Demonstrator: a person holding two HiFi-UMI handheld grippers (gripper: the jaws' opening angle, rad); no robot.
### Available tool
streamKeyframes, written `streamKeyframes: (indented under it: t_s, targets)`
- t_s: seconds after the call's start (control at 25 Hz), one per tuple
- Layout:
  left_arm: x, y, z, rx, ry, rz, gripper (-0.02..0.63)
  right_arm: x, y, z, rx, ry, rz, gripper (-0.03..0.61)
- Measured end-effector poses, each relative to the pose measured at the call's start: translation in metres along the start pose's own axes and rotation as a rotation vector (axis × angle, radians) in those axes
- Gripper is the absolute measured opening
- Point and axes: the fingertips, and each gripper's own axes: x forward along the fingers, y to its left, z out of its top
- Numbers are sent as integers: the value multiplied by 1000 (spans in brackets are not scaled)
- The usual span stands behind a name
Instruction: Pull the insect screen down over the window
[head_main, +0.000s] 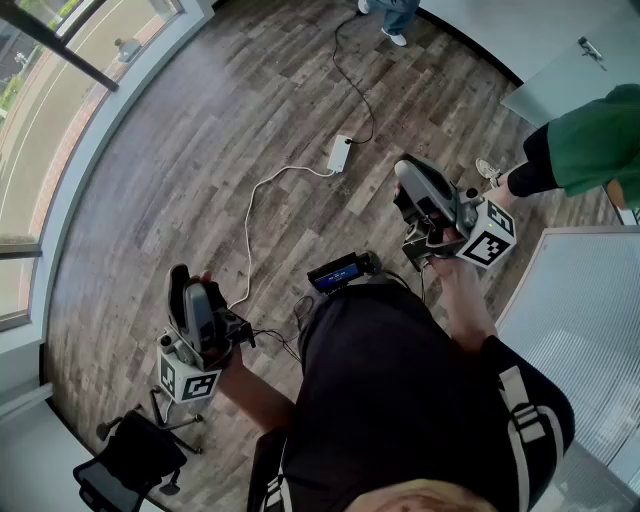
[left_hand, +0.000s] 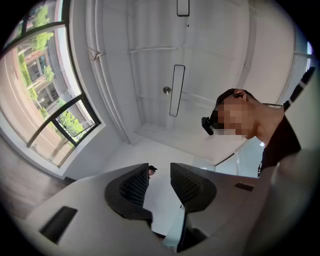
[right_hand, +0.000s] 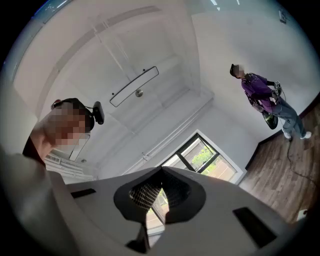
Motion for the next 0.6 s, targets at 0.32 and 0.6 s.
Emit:
streamKeyframes:
  t_s: [0.32, 0.6]
  targets:
    - [10, 3, -1, 91, 41, 34, 135, 14, 1, 5, -49, 31, 4, 8]
    - [-11, 26, -10, 115, 90, 84, 138, 20, -13, -39, -48, 87, -43, 8]
